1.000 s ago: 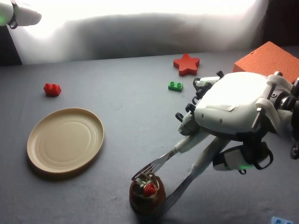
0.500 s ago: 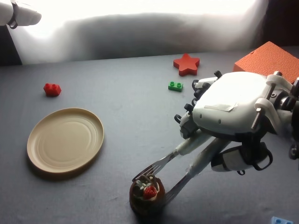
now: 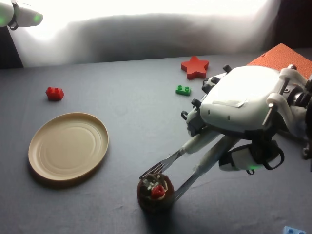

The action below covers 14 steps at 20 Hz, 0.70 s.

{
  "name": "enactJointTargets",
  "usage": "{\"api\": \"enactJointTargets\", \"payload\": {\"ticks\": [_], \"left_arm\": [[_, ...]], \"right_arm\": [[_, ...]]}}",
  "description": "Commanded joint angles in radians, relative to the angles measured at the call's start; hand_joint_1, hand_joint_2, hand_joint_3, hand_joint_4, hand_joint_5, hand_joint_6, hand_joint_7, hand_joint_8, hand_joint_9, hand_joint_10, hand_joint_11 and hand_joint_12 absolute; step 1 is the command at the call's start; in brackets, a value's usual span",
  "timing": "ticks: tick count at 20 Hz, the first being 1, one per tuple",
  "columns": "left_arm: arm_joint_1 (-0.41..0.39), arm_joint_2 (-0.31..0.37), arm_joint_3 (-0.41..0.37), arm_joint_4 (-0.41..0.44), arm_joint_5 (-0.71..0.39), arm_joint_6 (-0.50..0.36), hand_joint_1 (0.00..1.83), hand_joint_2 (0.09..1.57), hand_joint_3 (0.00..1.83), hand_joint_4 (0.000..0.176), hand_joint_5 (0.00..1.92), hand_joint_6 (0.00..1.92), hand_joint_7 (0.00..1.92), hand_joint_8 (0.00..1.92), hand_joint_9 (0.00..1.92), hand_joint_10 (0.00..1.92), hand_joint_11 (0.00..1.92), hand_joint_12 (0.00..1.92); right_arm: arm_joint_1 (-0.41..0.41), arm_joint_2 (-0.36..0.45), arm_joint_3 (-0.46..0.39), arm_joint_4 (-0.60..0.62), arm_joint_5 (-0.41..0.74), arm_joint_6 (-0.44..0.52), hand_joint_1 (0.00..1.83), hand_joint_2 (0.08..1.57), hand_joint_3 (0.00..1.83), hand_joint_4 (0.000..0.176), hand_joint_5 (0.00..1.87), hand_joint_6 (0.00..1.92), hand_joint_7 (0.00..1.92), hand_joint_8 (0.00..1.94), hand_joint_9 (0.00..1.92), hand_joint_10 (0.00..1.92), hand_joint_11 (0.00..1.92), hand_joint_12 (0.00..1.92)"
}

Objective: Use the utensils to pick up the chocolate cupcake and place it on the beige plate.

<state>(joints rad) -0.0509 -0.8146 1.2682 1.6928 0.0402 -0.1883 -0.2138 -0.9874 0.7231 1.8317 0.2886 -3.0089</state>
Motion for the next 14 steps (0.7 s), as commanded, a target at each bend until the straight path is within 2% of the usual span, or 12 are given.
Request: {"api": "enactJointTargets", "payload": {"ticks": [1,5,6,9,12,13,14], "left_arm": [[-0.009,0.008,-0.001,0.010,0.029,0.001,0.00,1.13,0.00,0.000,0.10,0.01,0.08,0.01,0.06,0.01,0.02,0.06],[-0.009,0.008,0.000,0.011,0.029,0.001,0.00,1.13,0.00,0.000,0.08,0.00,0.05,0.00,0.03,0.00,0.00,0.06],[-0.009,0.007,0.000,0.011,0.028,0.001,0.00,1.13,0.00,0.000,0.10,0.01,0.08,0.00,0.05,0.00,0.00,0.13],[-0.009,0.007,0.000,0.011,0.028,0.001,0.00,1.13,0.00,0.000,0.09,0.00,0.07,0.00,0.04,0.00,0.00,0.08],[-0.009,0.007,0.000,0.011,0.028,0.001,0.00,1.14,0.00,0.000,0.11,0.00,0.08,0.00,0.05,0.00,0.00,0.13],[-0.009,0.007,0.000,0.011,0.029,0.001,0.00,1.14,0.00,0.000,0.12,0.00,0.10,0.00,0.07,0.01,0.00,0.16],[-0.009,0.007,0.000,0.011,0.029,0.001,0.00,1.14,0.00,0.000,0.10,0.00,0.08,0.00,0.05,0.00,0.00,0.11]], "right_arm": [[0.022,0.005,-0.003,-0.029,-0.016,-0.002,1.36,1.18,0.00,0.000,0.79,1.14,0.93,1.18,0.73,1.41,0.38,1.39],[0.062,0.005,-0.003,-0.029,-0.009,-0.002,1.35,1.20,0.00,0.000,0.70,1.19,0.89,1.27,0.73,1.44,0.36,1.35],[0.072,0.004,-0.002,-0.029,-0.009,-0.002,1.35,1.20,0.00,0.000,0.71,1.17,0.90,1.28,0.73,1.44,0.35,1.34],[0.102,-0.014,0.010,-0.029,-0.009,0.006,1.36,1.19,0.00,0.000,0.72,1.16,0.89,1.27,0.75,1.42,0.37,1.32],[0.111,-0.056,0.051,-0.029,-0.006,0.029,1.36,1.19,0.00,0.000,0.76,1.11,0.90,1.27,0.75,1.41,0.36,1.31],[0.115,-0.082,0.075,-0.028,-0.005,0.030,1.36,1.18,0.00,0.000,0.76,1.12,0.92,1.21,0.77,1.40,0.38,1.32],[0.119,-0.104,0.097,-0.028,-0.007,0.030,1.36,1.18,0.00,0.000,0.77,1.14,0.93,1.19,0.76,1.40,0.38,1.33]]}}
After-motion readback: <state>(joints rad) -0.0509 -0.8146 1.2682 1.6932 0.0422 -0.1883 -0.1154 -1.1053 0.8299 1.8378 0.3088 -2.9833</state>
